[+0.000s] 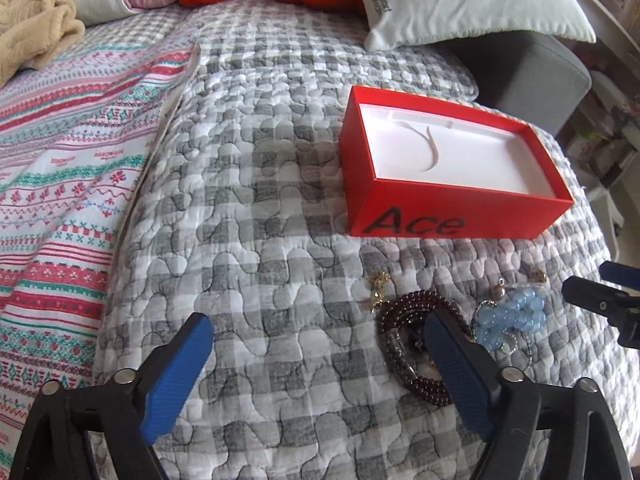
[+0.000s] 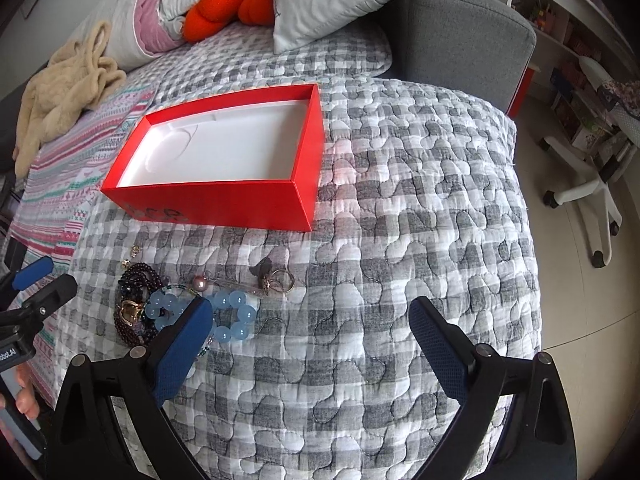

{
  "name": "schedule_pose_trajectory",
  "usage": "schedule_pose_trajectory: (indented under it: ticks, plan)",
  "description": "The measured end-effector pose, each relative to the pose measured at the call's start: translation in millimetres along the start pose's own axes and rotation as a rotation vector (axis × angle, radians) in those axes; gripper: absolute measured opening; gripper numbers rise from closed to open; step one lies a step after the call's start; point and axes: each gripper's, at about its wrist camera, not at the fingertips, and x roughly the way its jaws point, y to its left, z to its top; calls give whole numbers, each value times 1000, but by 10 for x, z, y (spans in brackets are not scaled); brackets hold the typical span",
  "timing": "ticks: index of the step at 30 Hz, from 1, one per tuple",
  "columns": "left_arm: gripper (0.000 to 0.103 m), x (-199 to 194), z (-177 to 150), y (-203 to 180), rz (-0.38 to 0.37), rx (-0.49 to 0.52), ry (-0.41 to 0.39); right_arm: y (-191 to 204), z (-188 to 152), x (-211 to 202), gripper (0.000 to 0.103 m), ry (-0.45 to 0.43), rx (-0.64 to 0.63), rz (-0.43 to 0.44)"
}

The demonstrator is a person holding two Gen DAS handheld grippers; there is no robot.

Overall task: Organize jewelry
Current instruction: 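Grasp a small gold earring with the left gripper while the right gripper grasps a silver ring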

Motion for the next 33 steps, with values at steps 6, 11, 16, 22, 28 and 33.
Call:
schedule_pose_trajectory:
  ticks: [6, 11, 16, 22, 28, 33]
  plan:
    - [33, 277, 54, 28, -127, -53, 76, -99, 70, 96, 60, 25, 51, 79]
    - [24, 366, 103, -93, -186, -59, 86, -151, 113, 119, 48, 30, 82, 107]
    - [23, 485, 170, -162, -193, -72, 102, -148, 134, 175, 44, 49, 88, 123]
    - [14, 598, 215, -178, -169, -90, 116, -117, 170, 245, 44, 59, 89, 130]
    - [6, 604, 227, -177, -151, -99, 106, -143, 190, 245, 44, 59, 104, 146]
    - [6, 583, 267, -152, -167, -113, 96, -159, 176, 284, 32, 77, 127, 171]
